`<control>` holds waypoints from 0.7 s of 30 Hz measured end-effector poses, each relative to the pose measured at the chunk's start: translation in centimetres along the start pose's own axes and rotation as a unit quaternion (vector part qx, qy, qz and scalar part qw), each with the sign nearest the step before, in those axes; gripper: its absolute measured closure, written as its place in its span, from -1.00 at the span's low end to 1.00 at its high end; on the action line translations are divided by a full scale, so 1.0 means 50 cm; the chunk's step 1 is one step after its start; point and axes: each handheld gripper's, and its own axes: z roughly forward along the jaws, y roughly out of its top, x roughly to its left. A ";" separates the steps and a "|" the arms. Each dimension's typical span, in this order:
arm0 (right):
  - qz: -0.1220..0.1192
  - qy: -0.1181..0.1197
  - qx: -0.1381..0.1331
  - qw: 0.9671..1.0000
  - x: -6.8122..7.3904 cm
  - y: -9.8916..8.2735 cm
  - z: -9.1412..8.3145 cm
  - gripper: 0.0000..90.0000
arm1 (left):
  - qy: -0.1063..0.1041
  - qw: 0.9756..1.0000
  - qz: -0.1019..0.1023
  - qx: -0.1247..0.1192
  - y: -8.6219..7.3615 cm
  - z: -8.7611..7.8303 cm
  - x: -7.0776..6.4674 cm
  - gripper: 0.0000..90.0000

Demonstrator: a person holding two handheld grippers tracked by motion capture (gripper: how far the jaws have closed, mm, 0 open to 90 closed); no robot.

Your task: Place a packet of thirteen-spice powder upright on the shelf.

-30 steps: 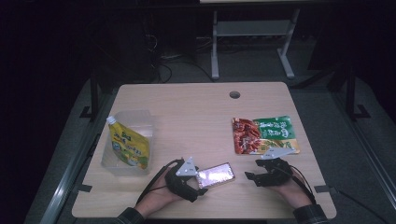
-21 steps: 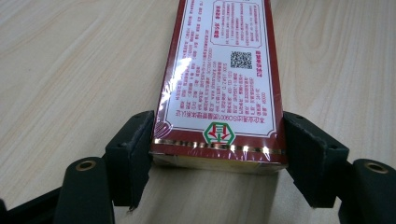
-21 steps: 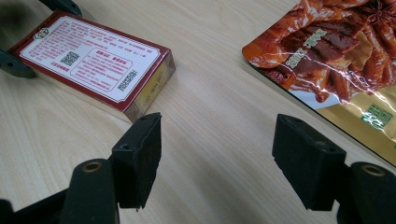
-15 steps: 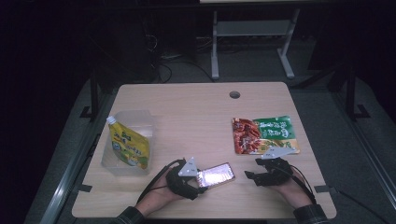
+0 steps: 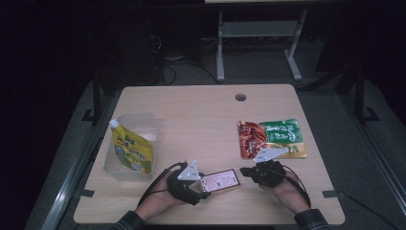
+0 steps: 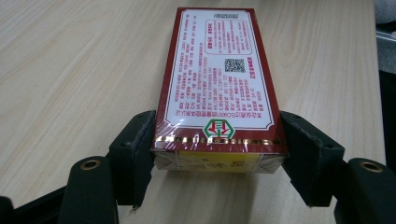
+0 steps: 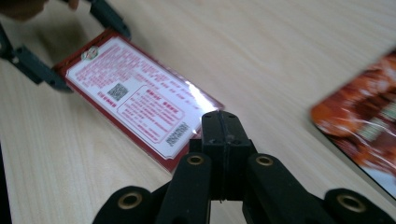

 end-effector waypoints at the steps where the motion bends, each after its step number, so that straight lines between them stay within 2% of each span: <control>1: -0.010 0.002 0.006 1.000 0.004 0.003 0.009 1.00 | -0.001 1.000 0.001 0.000 0.000 -0.002 0.000 -0.29; 5: -0.041 0.012 0.036 0.998 0.020 0.006 0.037 1.00 | -0.002 1.000 0.006 -0.003 0.001 -0.009 0.001 -0.29; 7: -0.047 0.011 0.039 0.998 0.025 0.006 0.041 1.00 | -0.003 1.000 0.009 -0.005 0.002 -0.014 0.001 -0.29; 14: -0.044 0.019 0.043 0.998 0.024 0.004 0.043 1.00 | -0.009 0.999 0.008 -0.033 0.009 -0.030 0.001 -0.29; 21: -0.045 0.029 0.046 0.998 0.026 0.004 0.047 1.00 | -0.017 0.998 0.005 -0.068 0.023 -0.046 0.005 -0.29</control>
